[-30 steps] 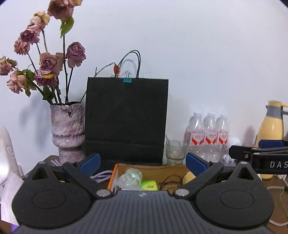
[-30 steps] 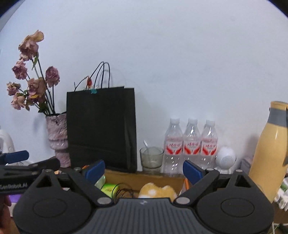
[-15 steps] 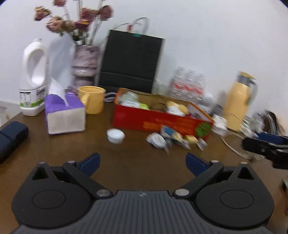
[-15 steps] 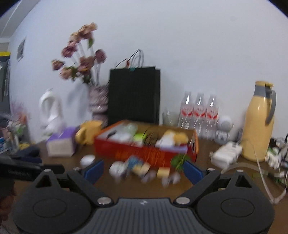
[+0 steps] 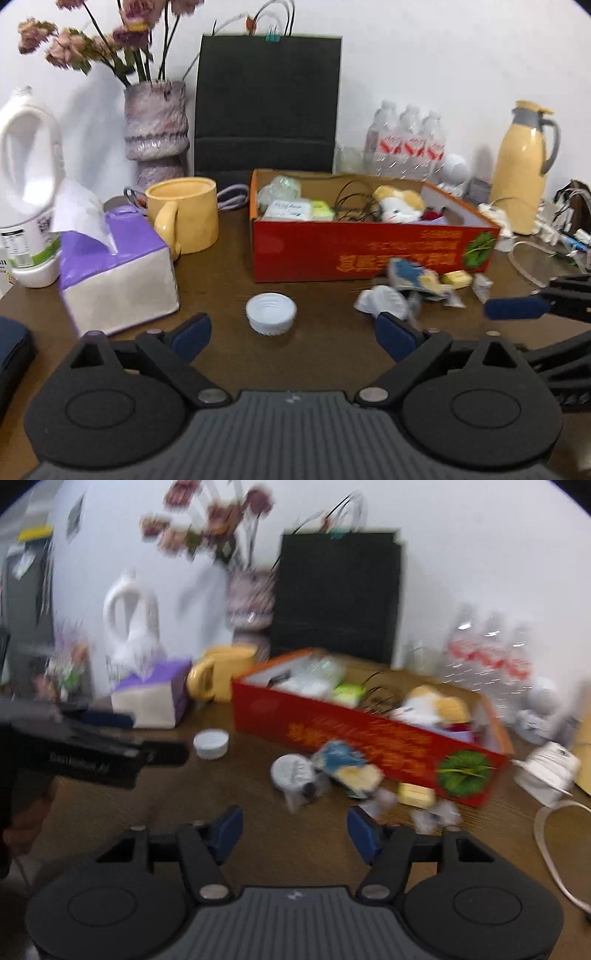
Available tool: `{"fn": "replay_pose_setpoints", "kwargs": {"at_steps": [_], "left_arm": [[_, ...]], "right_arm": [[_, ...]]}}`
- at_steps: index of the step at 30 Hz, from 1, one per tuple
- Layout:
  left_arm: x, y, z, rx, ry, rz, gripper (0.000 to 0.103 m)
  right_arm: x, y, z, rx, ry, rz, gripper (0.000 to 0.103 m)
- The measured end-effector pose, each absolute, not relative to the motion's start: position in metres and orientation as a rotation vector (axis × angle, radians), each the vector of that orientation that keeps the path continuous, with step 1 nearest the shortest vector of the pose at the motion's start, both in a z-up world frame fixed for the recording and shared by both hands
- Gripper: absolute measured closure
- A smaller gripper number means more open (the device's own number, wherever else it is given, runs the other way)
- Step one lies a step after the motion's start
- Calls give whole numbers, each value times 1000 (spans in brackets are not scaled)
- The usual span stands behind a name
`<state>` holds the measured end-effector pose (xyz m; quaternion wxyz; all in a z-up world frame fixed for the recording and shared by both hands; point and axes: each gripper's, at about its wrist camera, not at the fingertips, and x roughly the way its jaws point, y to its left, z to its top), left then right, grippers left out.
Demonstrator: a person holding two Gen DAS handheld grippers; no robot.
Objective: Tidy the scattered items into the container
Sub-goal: 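Grasp the white bottle cap with the left gripper while the right grasps a clear packet, then lift the bottle cap and clear packet up off the table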
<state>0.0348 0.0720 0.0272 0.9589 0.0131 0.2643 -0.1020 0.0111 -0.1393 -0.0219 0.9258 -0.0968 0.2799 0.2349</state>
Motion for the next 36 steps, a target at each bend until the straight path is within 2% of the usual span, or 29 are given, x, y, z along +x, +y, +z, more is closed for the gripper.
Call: {"fn": "replay_pose_setpoints", "kwargs": {"at_steps": [1,2,4,9,11,13,14,15,22,29,36], "left_arm": [[44,72,24,39,559,-183,19],[54,71,20,57,582,-163,22],[70,72,13,70,608,-178,27],[91,74,3,18,645,-210,28],[94,73,1,19,651,-216,35],[97,73,1,22,652,-220,51],[98,72,1,24,649,-219,56],[99,71,2,24,648,-220,61],[96,70,2,20,642,-219,62],[28,59,28,65,535,-184,62],[-28,43,38,9,536,-182,62]], "right_arm": [[20,-130,-26,-221,584,485,57],[29,-121,-31,-249,594,483,61],[42,-107,-38,-316,604,477,78],[59,-105,-42,-306,625,481,80],[63,-104,-45,-288,635,480,80],[65,-103,-48,-271,632,460,82],[66,-102,-48,-263,632,451,84],[67,-101,-48,-258,635,442,90],[66,-108,-47,-207,642,391,101],[23,-136,-20,-134,568,363,102],[-34,-166,-1,-76,495,384,101]]}}
